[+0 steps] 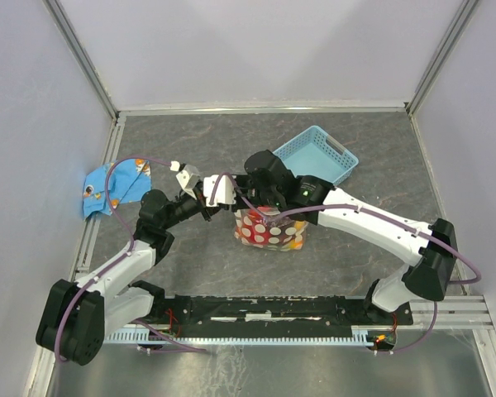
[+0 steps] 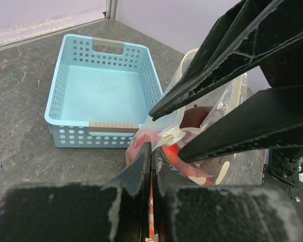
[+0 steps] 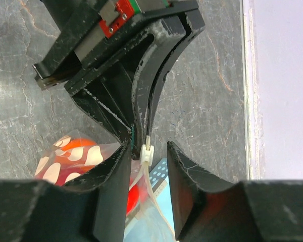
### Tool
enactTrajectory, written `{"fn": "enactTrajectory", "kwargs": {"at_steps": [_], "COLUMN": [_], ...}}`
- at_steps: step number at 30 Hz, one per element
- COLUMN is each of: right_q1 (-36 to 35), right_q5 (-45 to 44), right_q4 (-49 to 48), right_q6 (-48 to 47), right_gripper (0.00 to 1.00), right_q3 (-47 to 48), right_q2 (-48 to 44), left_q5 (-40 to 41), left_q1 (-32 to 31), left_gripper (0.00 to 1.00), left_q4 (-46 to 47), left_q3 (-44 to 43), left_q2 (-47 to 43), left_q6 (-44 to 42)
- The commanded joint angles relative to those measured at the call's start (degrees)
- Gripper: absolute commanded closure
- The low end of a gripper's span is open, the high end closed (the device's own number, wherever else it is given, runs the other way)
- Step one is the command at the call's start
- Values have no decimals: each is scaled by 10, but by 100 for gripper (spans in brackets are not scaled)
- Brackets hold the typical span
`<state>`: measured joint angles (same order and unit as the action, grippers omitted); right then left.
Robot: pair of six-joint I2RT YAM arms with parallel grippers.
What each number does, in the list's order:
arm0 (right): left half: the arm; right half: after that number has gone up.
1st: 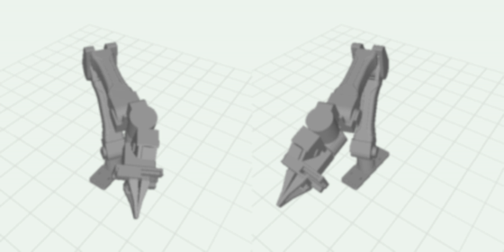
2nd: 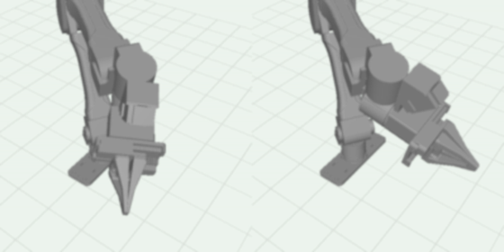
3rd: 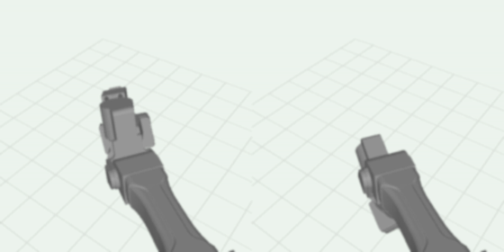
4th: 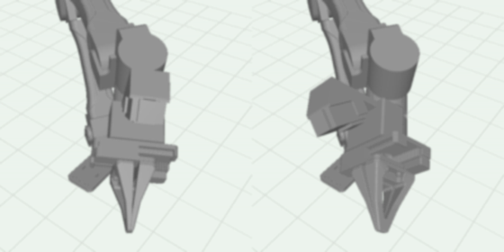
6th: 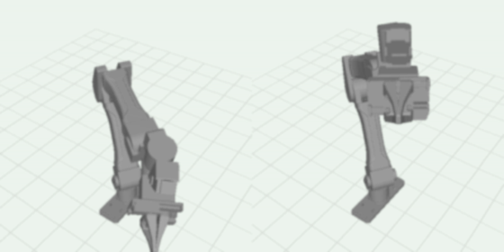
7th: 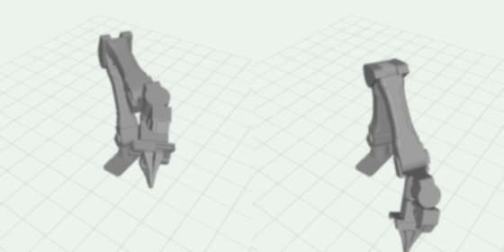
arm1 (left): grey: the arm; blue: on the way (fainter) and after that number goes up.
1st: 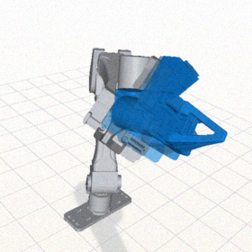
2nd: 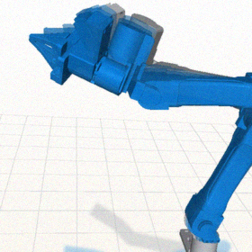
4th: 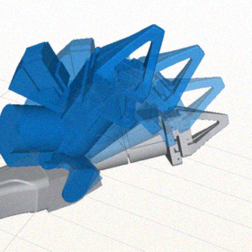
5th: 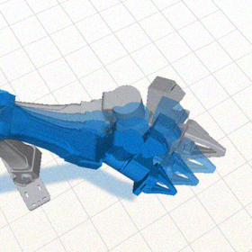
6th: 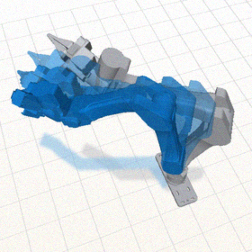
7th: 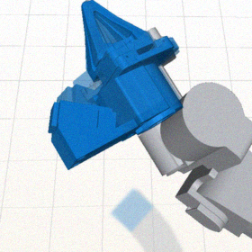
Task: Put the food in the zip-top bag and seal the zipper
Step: Zip the zipper food storage bag at the center of the board.
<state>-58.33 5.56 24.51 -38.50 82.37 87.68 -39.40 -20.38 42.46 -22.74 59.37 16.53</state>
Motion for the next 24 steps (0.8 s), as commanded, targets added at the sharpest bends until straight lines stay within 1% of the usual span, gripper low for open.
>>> {"fn": "enactTrajectory", "kwargs": {"at_steps": [1, 6, 11, 15, 19, 24], "right_q1": [6, 11, 16, 18, 22, 31], "right_q5": [3, 9, 3, -14, -34, -65], "right_q4": [-7, -5, -4, 10, 22, 21], "right_q6": [-5, -1, 5, 7, 11, 19], "right_gripper": [59, 66, 79, 87, 91, 91], "right_q3": [27, 26, 26, 22, 11, -19], "right_q2": [2, 4, 7, 1, -17, -46], "left_q5": [3, 3, 6, 11, 23, 25], "left_q1": [-4, -5, -5, -5, -5, -5], "left_gripper": [97, 97, 97, 97, 97, 97], "left_q4": [22, 22, 23, 34, 39, 50], "left_q3": [-19, -20, -19, -15, -11, -7], "left_q2": [-15, -16, -15, -16, -16, -19], "left_q6": [-32, -32, -30, -23, -21, -17]}}
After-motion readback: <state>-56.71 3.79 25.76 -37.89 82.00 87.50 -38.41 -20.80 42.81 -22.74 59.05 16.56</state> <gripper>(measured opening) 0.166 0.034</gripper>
